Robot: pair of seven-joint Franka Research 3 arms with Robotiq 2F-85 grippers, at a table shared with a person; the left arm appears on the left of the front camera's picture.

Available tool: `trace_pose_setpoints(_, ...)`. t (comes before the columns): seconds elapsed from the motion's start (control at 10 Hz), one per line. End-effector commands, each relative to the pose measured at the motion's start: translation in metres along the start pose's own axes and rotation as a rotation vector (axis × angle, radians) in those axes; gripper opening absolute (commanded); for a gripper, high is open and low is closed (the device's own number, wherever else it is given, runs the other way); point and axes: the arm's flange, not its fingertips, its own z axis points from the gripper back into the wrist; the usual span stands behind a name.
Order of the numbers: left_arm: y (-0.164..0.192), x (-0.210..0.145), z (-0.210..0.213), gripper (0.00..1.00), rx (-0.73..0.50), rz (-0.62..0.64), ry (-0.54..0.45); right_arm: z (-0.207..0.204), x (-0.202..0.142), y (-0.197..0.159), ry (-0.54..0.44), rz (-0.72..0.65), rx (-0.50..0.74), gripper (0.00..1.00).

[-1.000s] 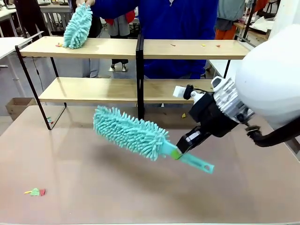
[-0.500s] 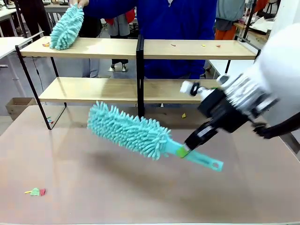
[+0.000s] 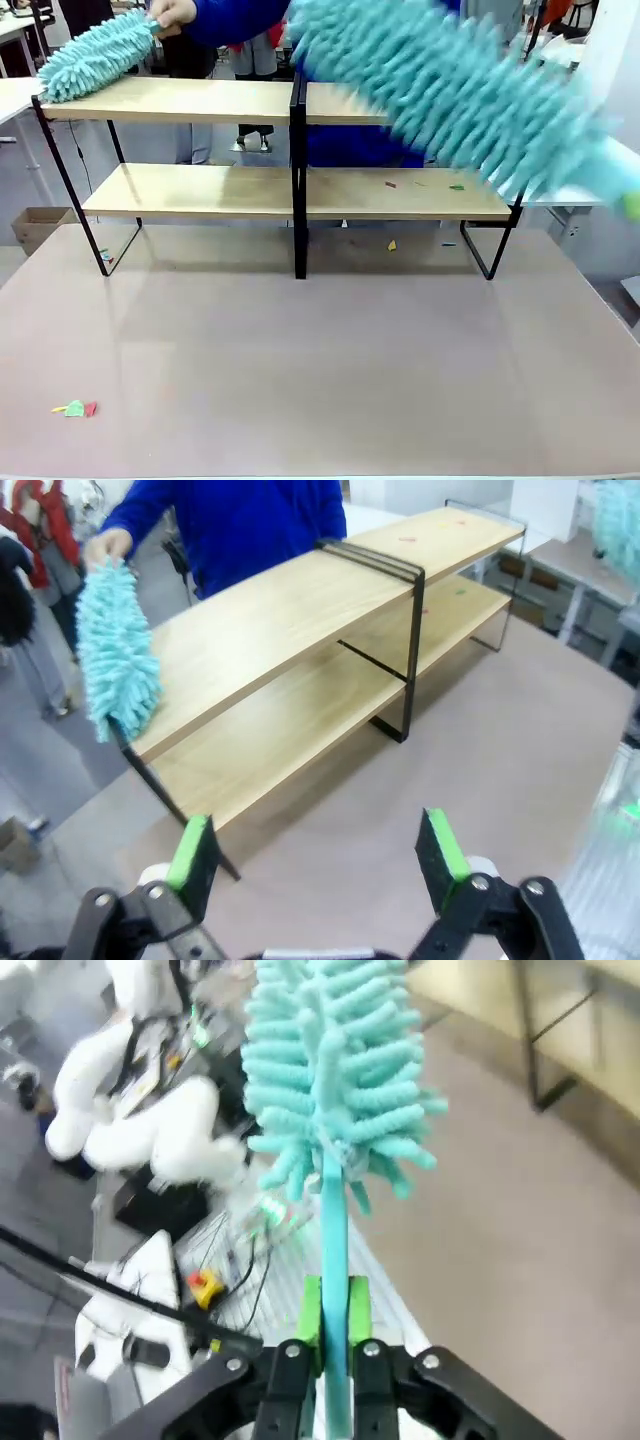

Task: Clean the shelves.
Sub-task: Clean a randomly selected level of the Shelf with the Duster, then clean another randomly selected level of the Shelf with the Duster.

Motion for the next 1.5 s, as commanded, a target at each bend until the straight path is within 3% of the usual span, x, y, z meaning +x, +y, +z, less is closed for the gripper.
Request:
trace_pose_setpoints(0.0, 0.001, -0.001, -0.001, 1.00, -0.003, 0.004, -0.001, 0.028, 0.013, -0.018, -0.138, 0.019, -0.154, 0.12)
trace_pose_setpoints(0.1, 0.001, -0.001, -0.001, 1.00, -0.003, 0.004, -0.001, 0.075, 0.022, -0.016, -0.236, 0.018, -0.312, 0.12)
trace_pose_setpoints(0.3, 0.001, -0.001, -0.001, 1.00, -0.003, 0.004, -0.001, 0.136, 0.021, -0.005, -0.326, 0.056, -0.449, 0.12)
trace_pose_setpoints(0.4, 0.001, -0.001, -0.001, 1.00, -0.003, 0.004, -0.001, 0.146, 0.017, -0.008, -0.343, 0.074, -0.479, 0.12)
trace_pose_setpoints(0.5, 0.001, -0.001, -0.001, 1.00, -0.003, 0.004, -0.001, 0.121, 0.021, -0.017, -0.272, -0.012, -0.543, 0.12)
trace_pose_setpoints(0.6, 0.001, -0.001, -0.001, 1.00, -0.003, 0.004, -0.001, 0.146, 0.018, 0.001, -0.362, 0.035, -0.436, 0.12)
trace_pose_setpoints(1.4, 0.001, -0.001, -0.001, 1.00, -0.003, 0.004, -0.001, 0.146, 0.018, 0.001, -0.362, 0.035, -0.436, 0.12)
